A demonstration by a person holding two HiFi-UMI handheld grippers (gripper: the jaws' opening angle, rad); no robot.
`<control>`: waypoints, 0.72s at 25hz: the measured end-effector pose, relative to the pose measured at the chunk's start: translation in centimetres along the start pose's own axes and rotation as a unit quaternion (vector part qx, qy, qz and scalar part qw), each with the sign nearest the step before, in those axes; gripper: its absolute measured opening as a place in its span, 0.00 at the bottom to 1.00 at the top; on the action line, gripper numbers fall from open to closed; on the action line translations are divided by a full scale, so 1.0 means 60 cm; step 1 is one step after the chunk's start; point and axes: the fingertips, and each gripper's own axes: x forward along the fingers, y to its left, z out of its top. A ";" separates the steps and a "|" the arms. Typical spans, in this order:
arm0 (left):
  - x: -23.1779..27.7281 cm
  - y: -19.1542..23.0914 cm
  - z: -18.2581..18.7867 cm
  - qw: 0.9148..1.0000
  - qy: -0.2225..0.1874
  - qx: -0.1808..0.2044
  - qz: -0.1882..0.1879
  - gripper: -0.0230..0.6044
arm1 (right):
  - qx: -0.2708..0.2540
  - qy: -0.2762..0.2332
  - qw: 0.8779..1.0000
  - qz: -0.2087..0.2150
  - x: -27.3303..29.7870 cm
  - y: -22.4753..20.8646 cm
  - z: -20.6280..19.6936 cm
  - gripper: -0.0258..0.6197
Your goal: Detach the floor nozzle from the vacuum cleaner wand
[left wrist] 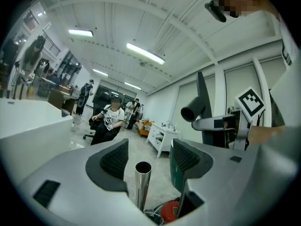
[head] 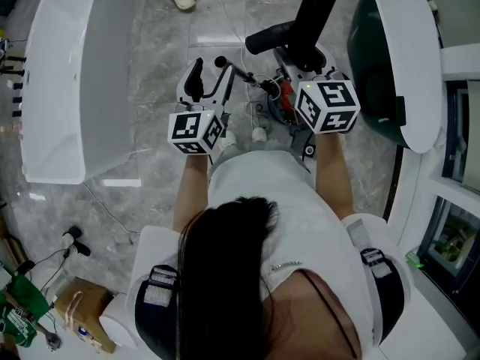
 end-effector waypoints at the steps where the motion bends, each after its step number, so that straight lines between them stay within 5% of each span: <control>1: -0.003 -0.006 0.013 1.000 -0.005 0.005 0.002 0.49 | 0.001 0.002 1.000 -0.002 -0.002 0.000 -0.005 0.38; 8: -0.021 -0.060 0.064 0.999 -0.024 0.044 0.001 0.48 | 0.007 0.007 1.000 -0.023 -0.025 -0.004 -0.034 0.38; 18: -0.021 -0.068 0.071 0.999 -0.019 0.040 0.025 0.10 | 0.011 0.017 0.999 -0.036 -0.028 0.010 -0.064 0.38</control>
